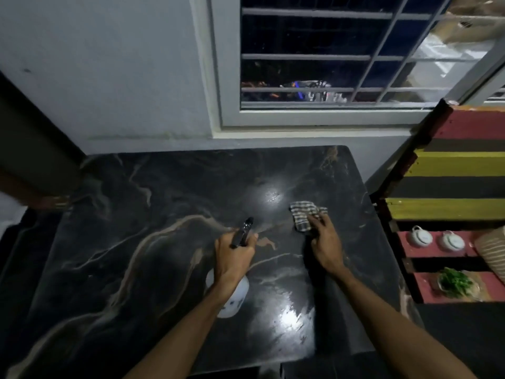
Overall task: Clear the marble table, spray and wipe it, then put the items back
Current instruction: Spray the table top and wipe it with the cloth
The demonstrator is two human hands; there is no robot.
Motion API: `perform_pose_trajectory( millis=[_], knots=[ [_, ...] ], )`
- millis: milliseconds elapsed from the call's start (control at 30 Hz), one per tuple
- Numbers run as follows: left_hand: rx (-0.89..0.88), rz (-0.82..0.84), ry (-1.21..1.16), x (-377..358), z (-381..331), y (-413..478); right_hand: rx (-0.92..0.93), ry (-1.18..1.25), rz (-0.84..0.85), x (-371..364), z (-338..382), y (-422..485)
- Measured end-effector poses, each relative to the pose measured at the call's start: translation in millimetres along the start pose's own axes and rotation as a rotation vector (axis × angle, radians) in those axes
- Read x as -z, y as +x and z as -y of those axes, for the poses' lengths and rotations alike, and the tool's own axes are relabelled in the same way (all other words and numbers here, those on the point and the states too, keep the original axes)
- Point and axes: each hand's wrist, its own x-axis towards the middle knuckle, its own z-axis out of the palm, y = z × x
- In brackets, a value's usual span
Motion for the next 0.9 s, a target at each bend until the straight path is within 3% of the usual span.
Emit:
perform_pose_trajectory(
  millis=[100, 133, 267, 433, 533, 600, 733, 767, 833, 900],
  knots=[
    [0.073, -0.026, -0.014, 32, 19, -7, -0.222, 0.031, -0.082, -4, 24, 15],
    [0.083, -0.033, -0.028, 41, 25, -9, -0.184, 0.031, -0.060, -14, 41, 12],
    [0.069, -0.108, -0.057, 86, 48, -13, 0.285, -0.055, 0.167, -69, 115, -2],
    [0.085, -0.274, -0.108, 143, 85, -11, 0.159, 0.005, 0.145, -105, 192, 20],
    [0.108, -0.379, -0.108, 168, 98, -13, 0.579, -0.030, 0.364, -153, 243, -39],
    [0.057, -0.421, -0.061, 177, 105, -13, 0.745, -0.032, 0.431, -164, 254, -52],
    [-0.012, -0.464, 0.014, 182, 119, -18, 0.414, 0.057, 0.312, -164, 266, -46],
    [-0.010, -0.460, 0.023, 177, 118, -23, 0.454, 0.079, 0.344, -159, 266, -61],
    [0.010, -0.451, 0.025, 163, 112, -34, 0.716, 0.012, 0.448, -147, 242, -96],
    [0.043, -0.418, -0.014, 142, 102, -45, 0.852, -0.069, 0.416, -121, 185, -94]
  ],
)
